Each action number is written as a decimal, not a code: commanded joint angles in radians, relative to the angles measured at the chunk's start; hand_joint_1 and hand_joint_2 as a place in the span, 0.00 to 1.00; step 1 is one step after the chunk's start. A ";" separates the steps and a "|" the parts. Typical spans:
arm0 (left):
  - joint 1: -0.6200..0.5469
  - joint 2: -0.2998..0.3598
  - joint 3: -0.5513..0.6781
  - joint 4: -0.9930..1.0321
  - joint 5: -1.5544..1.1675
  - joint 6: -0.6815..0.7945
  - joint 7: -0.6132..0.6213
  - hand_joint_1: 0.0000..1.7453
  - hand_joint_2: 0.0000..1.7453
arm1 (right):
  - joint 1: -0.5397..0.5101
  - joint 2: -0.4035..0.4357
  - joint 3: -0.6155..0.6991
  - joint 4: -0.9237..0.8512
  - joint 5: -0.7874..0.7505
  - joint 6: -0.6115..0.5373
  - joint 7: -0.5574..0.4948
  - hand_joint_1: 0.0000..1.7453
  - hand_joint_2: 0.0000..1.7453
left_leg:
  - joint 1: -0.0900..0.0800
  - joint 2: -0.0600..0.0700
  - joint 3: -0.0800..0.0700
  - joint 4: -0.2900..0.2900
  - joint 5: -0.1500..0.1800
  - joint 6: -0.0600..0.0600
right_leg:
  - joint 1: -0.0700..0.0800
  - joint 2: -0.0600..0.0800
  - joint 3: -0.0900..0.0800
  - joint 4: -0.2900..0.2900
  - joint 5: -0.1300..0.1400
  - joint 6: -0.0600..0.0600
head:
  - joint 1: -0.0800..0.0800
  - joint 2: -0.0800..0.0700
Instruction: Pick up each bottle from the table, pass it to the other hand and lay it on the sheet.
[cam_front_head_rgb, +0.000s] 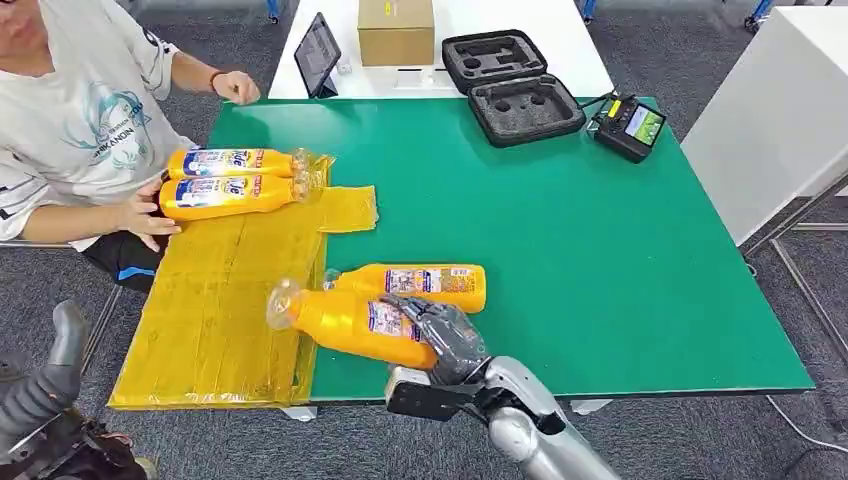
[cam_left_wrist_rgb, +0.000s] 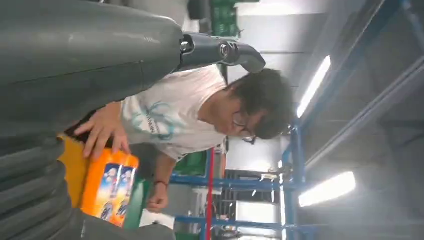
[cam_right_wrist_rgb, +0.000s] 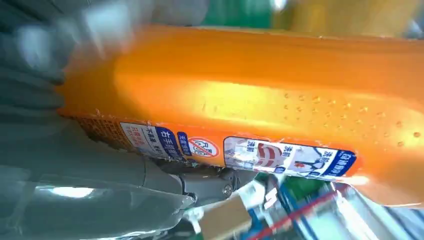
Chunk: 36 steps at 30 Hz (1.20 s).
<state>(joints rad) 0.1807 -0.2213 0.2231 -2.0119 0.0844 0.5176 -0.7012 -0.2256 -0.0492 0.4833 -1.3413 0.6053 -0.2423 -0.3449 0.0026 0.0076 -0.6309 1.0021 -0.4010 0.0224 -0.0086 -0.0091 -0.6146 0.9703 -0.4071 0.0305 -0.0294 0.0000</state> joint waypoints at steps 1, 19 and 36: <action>-0.063 -0.057 0.102 0.285 0.164 -0.161 0.003 0.00 1.00 | 0.010 0.144 -0.174 0.022 -0.202 -0.178 -0.200 1.00 1.00 | 0.000 0.000 0.007 -0.002 -0.002 -0.001 | -0.001 0.002 0.007 -0.002 -0.002 -0.001 | 0.000 0.000; -0.134 0.081 -0.318 0.477 0.488 -0.529 0.303 0.00 1.00 | -0.070 0.238 -0.274 0.435 -0.397 -0.217 -0.353 1.00 1.00 | 0.000 -0.003 0.005 -0.002 0.000 -0.001 | -0.001 -0.002 0.006 -0.002 -0.001 -0.001 | 0.000 0.000; -0.273 0.112 -0.473 0.600 0.494 -0.607 0.392 0.00 1.00 | -0.155 0.321 -0.146 0.612 -0.404 -0.180 -0.353 1.00 1.00 | 0.000 -0.001 0.004 0.000 -0.001 -0.001 | -0.001 0.000 0.004 0.000 0.000 -0.001 | 0.000 0.000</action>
<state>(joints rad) 0.0504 -0.1526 -0.1134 -1.5964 0.5737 -0.0668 -0.3398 -0.2728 0.1988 0.2442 -0.9475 0.1858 -0.4204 -0.6954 0.0020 0.0075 -0.6316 1.0022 -0.4011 0.0227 -0.0097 -0.0091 -0.6151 0.9704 -0.4070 0.0308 -0.0294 0.0000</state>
